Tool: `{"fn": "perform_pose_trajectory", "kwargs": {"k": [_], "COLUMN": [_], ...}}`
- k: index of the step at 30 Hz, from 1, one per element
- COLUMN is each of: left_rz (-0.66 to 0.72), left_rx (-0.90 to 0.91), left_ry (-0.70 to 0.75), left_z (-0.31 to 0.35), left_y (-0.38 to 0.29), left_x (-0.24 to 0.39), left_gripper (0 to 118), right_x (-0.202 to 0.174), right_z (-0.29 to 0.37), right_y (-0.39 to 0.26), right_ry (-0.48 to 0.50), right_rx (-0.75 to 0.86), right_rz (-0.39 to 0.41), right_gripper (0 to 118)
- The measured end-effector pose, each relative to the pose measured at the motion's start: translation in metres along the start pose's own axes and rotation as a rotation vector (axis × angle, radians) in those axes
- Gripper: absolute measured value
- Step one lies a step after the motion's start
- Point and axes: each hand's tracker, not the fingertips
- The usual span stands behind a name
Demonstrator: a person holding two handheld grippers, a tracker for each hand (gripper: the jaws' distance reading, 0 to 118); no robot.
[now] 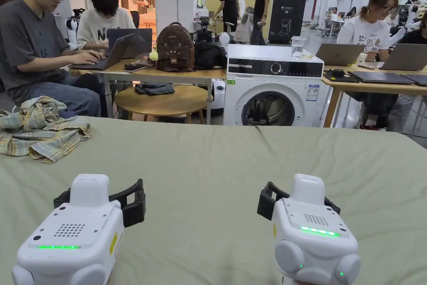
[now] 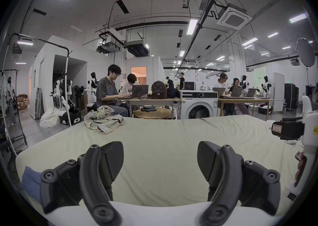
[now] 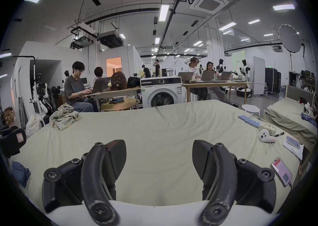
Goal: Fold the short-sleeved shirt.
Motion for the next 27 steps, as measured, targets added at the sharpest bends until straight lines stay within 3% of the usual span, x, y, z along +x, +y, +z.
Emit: {"fn": "perform_pose_trajectory", "kwargs": {"k": [13, 27], "left_rz": [0.002, -0.020], "left_rx": [-0.016, -0.006], "left_ry": [-0.011, 0.008], "left_z": [-0.002, -0.006], "left_y": [-0.002, -0.003], "left_x": [-0.002, 0.002], "left_gripper": [89, 89], "right_x": [0.007, 0.006], "right_z": [-0.010, -0.017], "right_y": [-0.001, -0.010], "right_ry": [0.060, 0.060], "right_rx": [-0.072, -0.001], "right_rz": [-0.032, 0.074], "right_gripper": [81, 81]}}
